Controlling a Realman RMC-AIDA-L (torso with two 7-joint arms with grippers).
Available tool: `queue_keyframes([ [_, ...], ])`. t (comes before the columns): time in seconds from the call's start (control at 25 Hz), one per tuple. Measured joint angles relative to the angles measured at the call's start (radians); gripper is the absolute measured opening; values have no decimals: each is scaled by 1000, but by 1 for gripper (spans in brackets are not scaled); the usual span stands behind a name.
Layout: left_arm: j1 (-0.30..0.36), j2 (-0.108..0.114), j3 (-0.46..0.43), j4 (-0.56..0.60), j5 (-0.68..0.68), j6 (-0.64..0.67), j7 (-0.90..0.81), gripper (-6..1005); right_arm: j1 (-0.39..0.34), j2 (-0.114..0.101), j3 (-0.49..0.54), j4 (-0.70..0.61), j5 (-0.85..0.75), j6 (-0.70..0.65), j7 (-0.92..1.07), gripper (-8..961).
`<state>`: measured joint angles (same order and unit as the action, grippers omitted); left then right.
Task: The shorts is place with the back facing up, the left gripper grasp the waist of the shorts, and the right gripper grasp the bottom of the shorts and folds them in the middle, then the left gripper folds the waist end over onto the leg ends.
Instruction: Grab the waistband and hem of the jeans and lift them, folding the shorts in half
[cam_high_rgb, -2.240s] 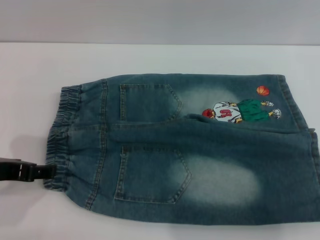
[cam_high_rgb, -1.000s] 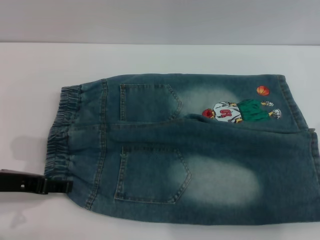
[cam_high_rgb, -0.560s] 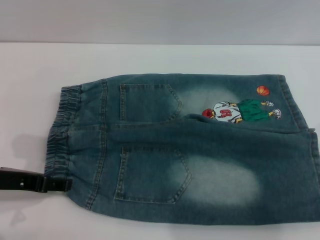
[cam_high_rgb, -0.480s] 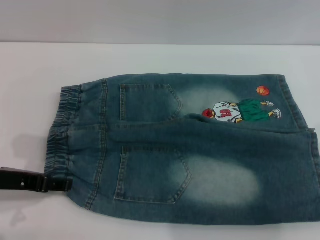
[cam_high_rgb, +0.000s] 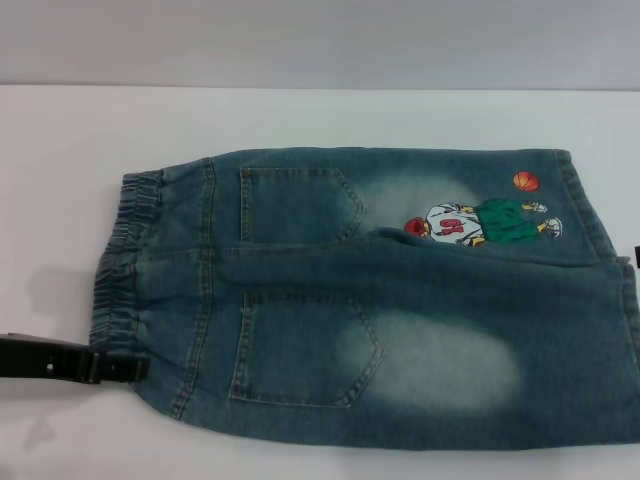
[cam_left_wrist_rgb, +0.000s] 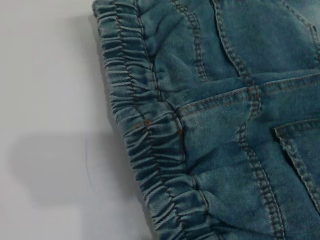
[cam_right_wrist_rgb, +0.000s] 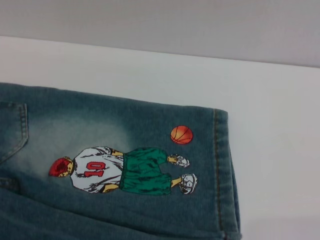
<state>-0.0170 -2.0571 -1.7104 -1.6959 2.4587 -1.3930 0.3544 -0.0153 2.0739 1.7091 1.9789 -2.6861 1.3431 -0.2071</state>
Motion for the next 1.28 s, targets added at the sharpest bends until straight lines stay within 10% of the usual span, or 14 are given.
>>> queue_keyframes([
  [1.28, -21, 0, 16, 24, 38, 1, 0, 825, 1, -2, -21, 3, 0, 18, -2, 711],
])
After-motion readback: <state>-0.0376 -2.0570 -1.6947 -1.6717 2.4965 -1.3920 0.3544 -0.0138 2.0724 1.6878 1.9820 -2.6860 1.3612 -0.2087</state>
